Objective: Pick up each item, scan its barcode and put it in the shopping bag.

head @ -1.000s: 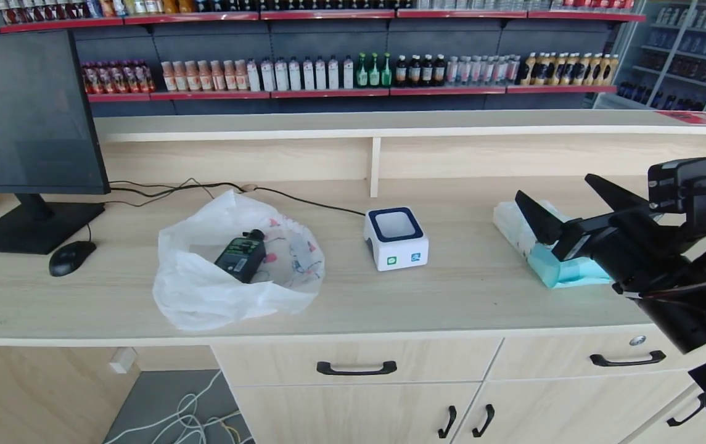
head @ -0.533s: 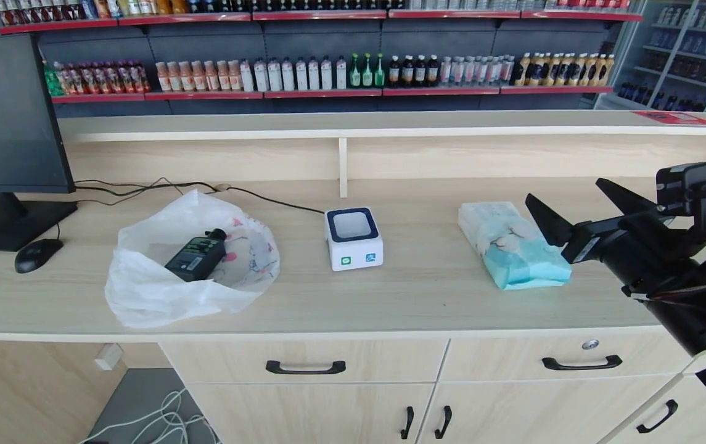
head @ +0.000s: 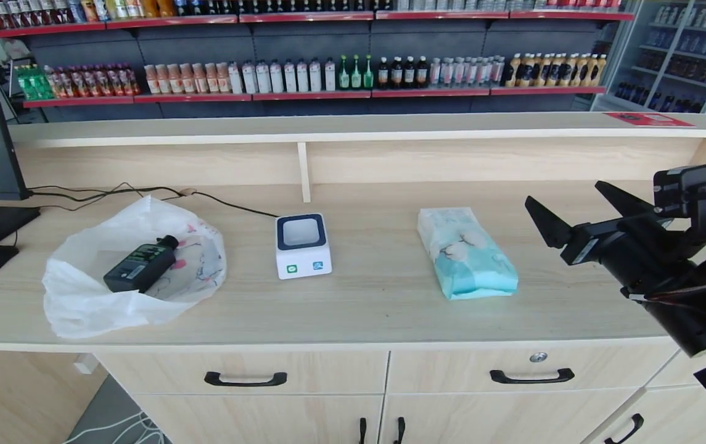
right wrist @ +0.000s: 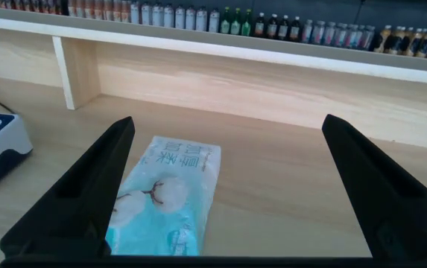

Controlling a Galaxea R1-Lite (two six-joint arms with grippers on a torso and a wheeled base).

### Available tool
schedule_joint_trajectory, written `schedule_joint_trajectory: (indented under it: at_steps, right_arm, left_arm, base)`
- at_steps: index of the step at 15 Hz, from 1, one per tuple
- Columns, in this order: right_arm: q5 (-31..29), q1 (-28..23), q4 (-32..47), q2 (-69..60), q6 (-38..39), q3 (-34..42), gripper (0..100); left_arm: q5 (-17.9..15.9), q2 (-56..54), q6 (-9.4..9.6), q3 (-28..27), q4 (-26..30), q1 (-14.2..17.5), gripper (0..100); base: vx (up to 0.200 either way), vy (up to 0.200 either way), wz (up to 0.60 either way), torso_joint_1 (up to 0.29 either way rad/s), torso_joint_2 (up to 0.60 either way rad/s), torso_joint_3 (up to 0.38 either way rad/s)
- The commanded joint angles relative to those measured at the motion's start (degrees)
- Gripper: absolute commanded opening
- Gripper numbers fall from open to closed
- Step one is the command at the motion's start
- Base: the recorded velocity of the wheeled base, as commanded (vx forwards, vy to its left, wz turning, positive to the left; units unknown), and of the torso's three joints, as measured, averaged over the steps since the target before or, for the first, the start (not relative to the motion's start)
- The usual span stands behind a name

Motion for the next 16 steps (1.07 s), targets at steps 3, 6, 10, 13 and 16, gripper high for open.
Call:
schedule_joint_trajectory:
  at_steps: [3, 6, 10, 13, 16]
  right_arm:
    - [0.0, 0.2, -0.1, 0.4, 0.0, 0.0, 100]
    - [0.0, 0.2, -0.1, 0.6, 0.0, 0.4, 100]
    - [1.2, 4.7, -0.1, -0.7, 0.2, -2.5, 100]
    - [0.8, 11.9, 13.2, -6.2, 4.2, -10.7, 100]
    - [-0.6, 16.2, 35.1, -15.6, 11.3, -17.1, 100]
  left_arm:
    - [0.0, 0.0, -0.03, 0.0, 0.0, 0.0, 100]
    - [0.0, 0.0, 0.14, 0.0, 0.0, 0.0, 100]
    - [0.0, 0.0, 0.05, 0.0, 0.0, 0.0, 100]
    - [0.0, 0.0, 0.14, 0.0, 0.0, 0.0, 100]
    - [0.0, 0.0, 0.14, 0.0, 0.0, 0.0, 100]
  base:
    - [0.0, 0.0, 0.0, 0.0, 0.0, 0.0]
    - [0.0, 0.0, 0.0, 0.0, 0.0, 0.0]
    - [0.0, 0.0, 0.0, 0.0, 0.0, 0.0]
    - [0.0, 0.0, 0.0, 0.0, 0.0, 0.0]
    - [0.0, 0.0, 0.0, 0.0, 0.0, 0.0]
